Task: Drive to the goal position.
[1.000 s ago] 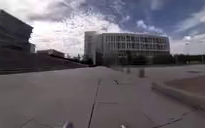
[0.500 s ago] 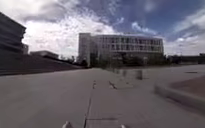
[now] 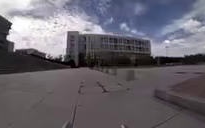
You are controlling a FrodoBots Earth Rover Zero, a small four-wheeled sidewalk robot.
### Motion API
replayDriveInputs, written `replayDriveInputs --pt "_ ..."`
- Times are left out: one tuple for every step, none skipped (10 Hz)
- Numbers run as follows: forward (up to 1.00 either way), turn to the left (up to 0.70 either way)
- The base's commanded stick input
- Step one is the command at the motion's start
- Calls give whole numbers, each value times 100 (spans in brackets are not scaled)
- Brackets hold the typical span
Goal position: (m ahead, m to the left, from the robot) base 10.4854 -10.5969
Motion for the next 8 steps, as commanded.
replayDriveInputs --pt "100 -40" --pt "100 -35" --pt "100 -18" --pt "100 0" --pt "100 0" --pt "100 0" --pt "100 0" --pt "100 0"
